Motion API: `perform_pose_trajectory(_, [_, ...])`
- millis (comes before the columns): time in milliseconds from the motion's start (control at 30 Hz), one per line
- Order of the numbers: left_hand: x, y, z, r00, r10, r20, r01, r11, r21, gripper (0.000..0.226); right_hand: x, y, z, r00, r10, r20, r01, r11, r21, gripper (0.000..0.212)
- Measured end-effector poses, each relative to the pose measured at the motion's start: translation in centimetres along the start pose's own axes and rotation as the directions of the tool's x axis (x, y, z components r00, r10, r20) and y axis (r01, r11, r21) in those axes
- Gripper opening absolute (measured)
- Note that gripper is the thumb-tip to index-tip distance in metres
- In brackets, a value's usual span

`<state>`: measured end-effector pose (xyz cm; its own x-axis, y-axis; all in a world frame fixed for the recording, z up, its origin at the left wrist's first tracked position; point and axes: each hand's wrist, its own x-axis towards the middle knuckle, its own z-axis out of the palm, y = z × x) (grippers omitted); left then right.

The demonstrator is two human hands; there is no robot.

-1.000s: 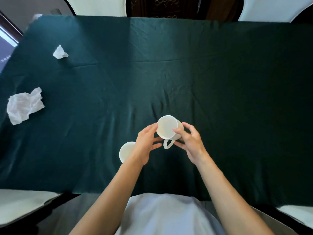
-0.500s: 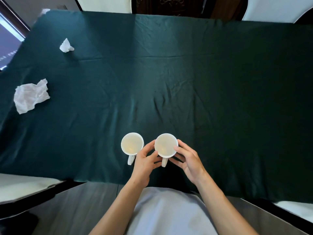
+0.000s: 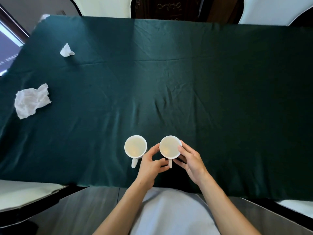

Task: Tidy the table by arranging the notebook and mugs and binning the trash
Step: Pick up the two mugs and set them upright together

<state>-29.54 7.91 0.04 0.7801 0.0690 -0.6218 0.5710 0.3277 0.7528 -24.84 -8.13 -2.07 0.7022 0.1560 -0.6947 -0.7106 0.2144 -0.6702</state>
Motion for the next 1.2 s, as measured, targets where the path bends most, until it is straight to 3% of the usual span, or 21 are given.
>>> perform_pose_trajectory(233, [0.0, 0.5, -1.1, 0.993, -0.051, 0.111, 0.045, 0.997, 0.06, 0.055, -0.1, 1.1, 1.2, 0.994, -0.058, -0.092, 0.058, 0.998, -0.002, 0.028])
perform_pose_trajectory(333, [-0.6, 1.0, -2.0, 0.99, -0.042, 0.137, 0.015, 0.982, 0.186, 0.045, -0.6, 1.5, 1.8, 0.986, -0.112, -0.121, 0.103, 0.992, -0.077, 0.029])
perform_pose_trajectory(433, [-1.3, 1.6, -3.6, 0.993, 0.099, 0.06, -0.111, 0.961, 0.253, 0.032, -1.2, 2.7, 2.2, 0.947, -0.18, -0.267, 0.133, 0.974, -0.185, 0.028])
perform_pose_trajectory(533, [-2.4, 2.1, -6.6, 0.95, 0.289, -0.116, -0.257, 0.939, 0.229, 0.019, -2.0, 4.5, 2.0, 0.865, -0.286, -0.411, 0.151, 0.932, -0.331, 0.023])
perform_pose_trajectory(633, [-3.1, 1.7, -10.3, 0.907, 0.337, -0.251, -0.281, 0.93, 0.236, 0.01, -3.0, 6.6, 1.8, 0.82, -0.334, -0.465, 0.164, 0.915, -0.368, 0.017])
perform_pose_trajectory(733, [-3.1, 0.2, -12.4, 0.923, 0.225, -0.312, -0.139, 0.951, 0.276, 0.008, -3.8, 8.1, 2.0, 0.842, -0.335, -0.424, 0.186, 0.916, -0.354, 0.008])
perform_pose_trajectory(833, [-2.8, -1.6, -11.9, 0.964, 0.107, -0.245, -0.027, 0.951, 0.308, 0.01, -4.0, 8.4, 2.3, 0.875, -0.336, -0.349, 0.198, 0.905, -0.376, 0.007])
perform_pose_trajectory(933, [-2.0, -2.7, -10.4, 0.976, 0.084, -0.202, -0.017, 0.949, 0.315, 0.019, -3.8, 7.9, 2.5, 0.883, -0.346, -0.317, 0.214, 0.898, -0.384, 0.006])
perform_pose_trajectory(1067, [-1.0, -3.4, -9.0, 0.958, 0.109, -0.266, -0.035, 0.963, 0.269, 0.026, -2.7, 7.4, 2.6, 0.902, -0.319, -0.29, 0.206, 0.91, -0.36, 0.013])
perform_pose_trajectory(1200, [-1.4, -3.6, -7.9, 0.931, 0.153, -0.333, -0.09, 0.977, 0.195, 0.028, -1.7, 7.1, 2.9, 0.949, -0.217, -0.229, 0.172, 0.964, -0.204, 0.024])
